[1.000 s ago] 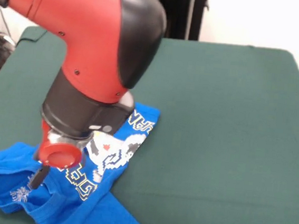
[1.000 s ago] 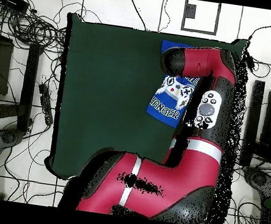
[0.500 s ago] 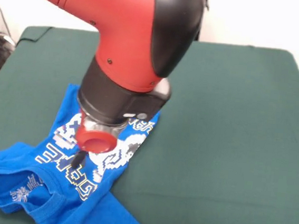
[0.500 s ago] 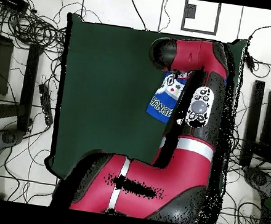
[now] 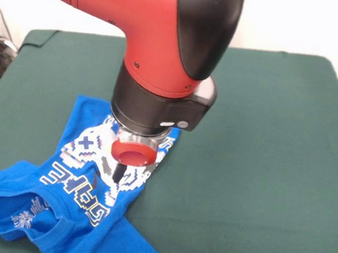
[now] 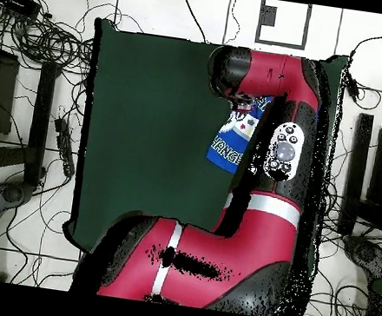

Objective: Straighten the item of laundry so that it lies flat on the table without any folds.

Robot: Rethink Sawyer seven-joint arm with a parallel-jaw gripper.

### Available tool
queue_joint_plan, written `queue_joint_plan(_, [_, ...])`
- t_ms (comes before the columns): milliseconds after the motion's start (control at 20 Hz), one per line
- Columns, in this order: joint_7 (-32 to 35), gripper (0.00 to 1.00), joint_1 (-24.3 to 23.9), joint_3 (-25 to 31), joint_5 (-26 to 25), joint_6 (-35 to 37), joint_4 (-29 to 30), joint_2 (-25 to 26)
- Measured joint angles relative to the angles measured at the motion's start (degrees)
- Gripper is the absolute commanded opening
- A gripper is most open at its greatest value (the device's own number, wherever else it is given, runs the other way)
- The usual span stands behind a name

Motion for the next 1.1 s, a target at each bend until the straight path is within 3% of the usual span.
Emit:
queue_joint_plan(550, [0.0, 1.0, 0.17, 0.0, 4.66, 4.83, 0.0, 0.88])
queue_joint_plan(800, [0.0, 1.0, 0.97, -0.75, 4.32, 10.33, -0.12, 1.65])
queue_joint_plan(1100, [0.0, 1.0, 4.78, -4.85, 0.52, 14.26, -2.24, 5.3])
